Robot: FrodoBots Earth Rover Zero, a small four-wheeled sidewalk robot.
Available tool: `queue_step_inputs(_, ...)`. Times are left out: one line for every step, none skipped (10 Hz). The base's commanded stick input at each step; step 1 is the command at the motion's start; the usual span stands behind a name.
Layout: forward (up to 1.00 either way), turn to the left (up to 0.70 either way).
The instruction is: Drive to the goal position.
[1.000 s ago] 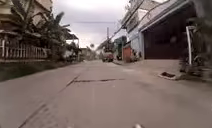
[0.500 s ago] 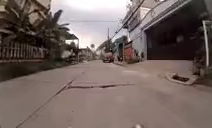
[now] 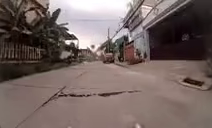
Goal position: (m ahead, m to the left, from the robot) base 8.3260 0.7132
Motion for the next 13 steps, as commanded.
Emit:
queue_step_inputs(1.00, 0.03)
queue_step_inputs(1.00, 0.03)
queue_step_inputs(1.00, 0.03)
queue_step_inputs(1.00, 0.03)
queue_step_inputs(1.00, 0.03)
queue_step_inputs(1.00, 0.03)
queue_step_inputs(1.00, 0.03)
queue_step_inputs(1.00, 0.03)
queue_step_inputs(1.00, 0.03)
queue_step_inputs(1.00, 0.03)
queue_step_inputs(1.00, 0.03)
queue_step_inputs(1.00, 0.03)
queue_step_inputs(1.00, 0.03)
